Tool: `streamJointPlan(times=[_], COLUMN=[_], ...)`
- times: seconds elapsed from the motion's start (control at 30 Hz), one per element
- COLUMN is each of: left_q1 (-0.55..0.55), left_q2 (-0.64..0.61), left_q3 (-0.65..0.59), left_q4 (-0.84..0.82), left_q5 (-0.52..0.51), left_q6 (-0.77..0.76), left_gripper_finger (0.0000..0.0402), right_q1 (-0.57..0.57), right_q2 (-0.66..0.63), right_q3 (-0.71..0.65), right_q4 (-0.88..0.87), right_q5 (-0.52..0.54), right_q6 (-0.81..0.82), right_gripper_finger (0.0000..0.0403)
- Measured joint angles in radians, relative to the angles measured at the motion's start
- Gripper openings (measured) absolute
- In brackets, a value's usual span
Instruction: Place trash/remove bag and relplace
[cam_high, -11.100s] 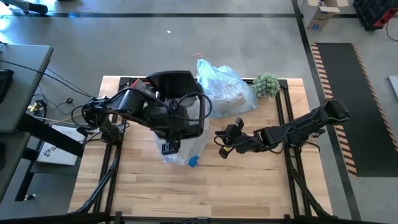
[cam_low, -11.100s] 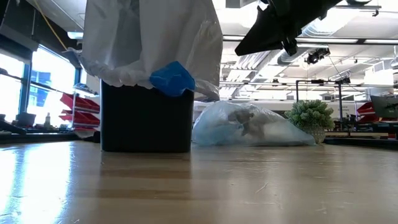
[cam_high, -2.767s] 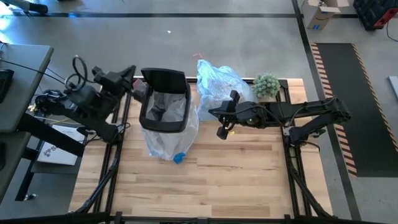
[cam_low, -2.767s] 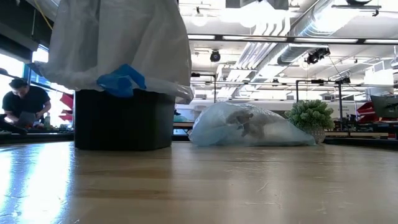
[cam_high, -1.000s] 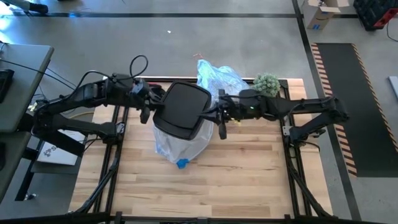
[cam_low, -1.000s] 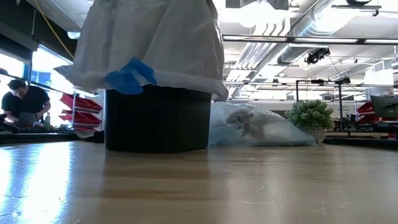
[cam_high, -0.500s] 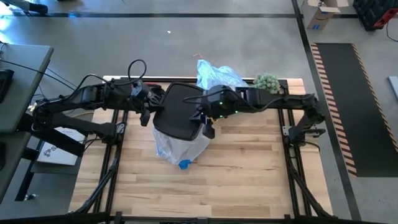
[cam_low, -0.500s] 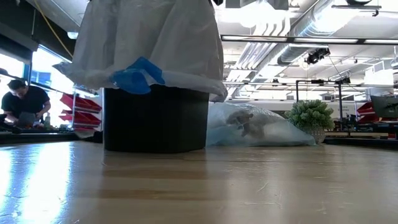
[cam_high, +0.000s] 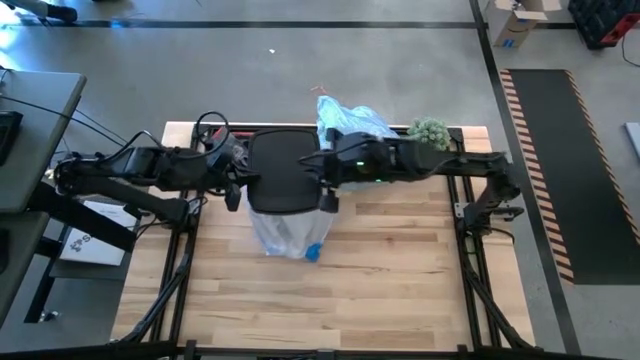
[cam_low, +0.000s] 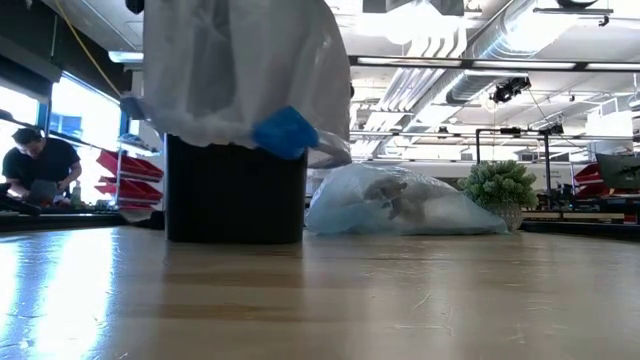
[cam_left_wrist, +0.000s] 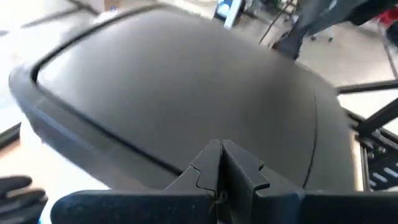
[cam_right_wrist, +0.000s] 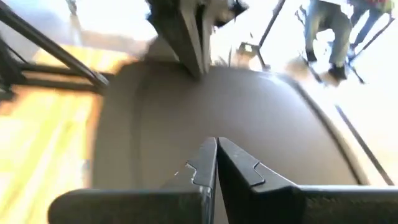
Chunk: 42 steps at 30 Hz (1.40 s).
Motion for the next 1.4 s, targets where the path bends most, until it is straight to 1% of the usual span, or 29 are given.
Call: streamJointPlan(times=[0.07, 0.13, 0.2, 0.27, 0.33, 0.43, 0.57, 0.67, 0.8, 1.03, 1.2, 1.27, 1.33, 1.4], left_q1=[-0.030, -0.057, -0.086, -0.113, -0.126, -0.125, -0.119, -0.104, -0.074, -0.019, -0.014, -0.014, -0.014, -0.014], left_q2=[0.003, 0.009, 0.015, 0.017, 0.019, 0.033, 0.059, 0.071, 0.071, 0.055, 0.055, 0.055, 0.055, 0.056], left_q3=[0.008, 0.021, 0.033, 0.039, 0.039, 0.024, -0.018, -0.029, -0.030, -0.031, -0.031, -0.031, -0.032, -0.032], left_q4=[0.022, 0.061, 0.100, 0.149, 0.167, 0.144, 0.110, 0.097, 0.085, 0.082, 0.084, 0.091, 0.118, 0.181], left_q5=[-0.041, -0.070, -0.087, -0.093, -0.092, -0.092, -0.097, -0.137, -0.199, -0.160, -0.158, -0.153, -0.137, -0.110], left_q6=[0.015, 0.043, 0.074, 0.110, 0.132, 0.121, 0.086, 0.081, 0.118, 0.150, 0.150, 0.152, 0.160, 0.182], left_gripper_finger=[0.0000, 0.0000, 0.0000, 0.0000, 0.0000, 0.0000, 0.0000, 0.0000, 0.0000, 0.0000, 0.0000, 0.0000, 0.0000, 0.0000], right_q1=[0.011, 0.028, 0.047, 0.062, 0.069, 0.060, 0.041, 0.021, -0.005, -0.007, -0.015, -0.034, -0.059, -0.086], right_q2=[-0.028, -0.047, -0.048, -0.046, -0.036, -0.032, -0.037, -0.040, -0.037, -0.071, -0.098, -0.098, -0.088, -0.078], right_q3=[0.001, 0.002, 0.002, 0.002, -0.014, -0.081, -0.154, -0.194, -0.203, -0.209, -0.207, -0.207, -0.207, -0.207], right_q4=[0.001, -0.014, -0.029, -0.060, -0.070, -0.076, -0.004, 0.056, 0.097, 0.165, 0.223, 0.216, 0.221, 0.220], right_q5=[-0.017, -0.073, -0.121, -0.133, -0.140, -0.123, -0.113, -0.108, -0.115, -0.110, -0.036, -0.021, -0.038, -0.082], right_q6=[-0.002, -0.005, -0.026, -0.030, -0.029, -0.025, -0.007, -0.002, 0.001, -0.027, 0.008, 0.030, 0.048, 0.066], right_gripper_finger=[0.0000, 0.0000, 0.0000, 0.0000, 0.0000, 0.0000, 0.0000, 0.0000, 0.0000, 0.0000, 0.0000, 0.0000, 0.0000, 0.0000])
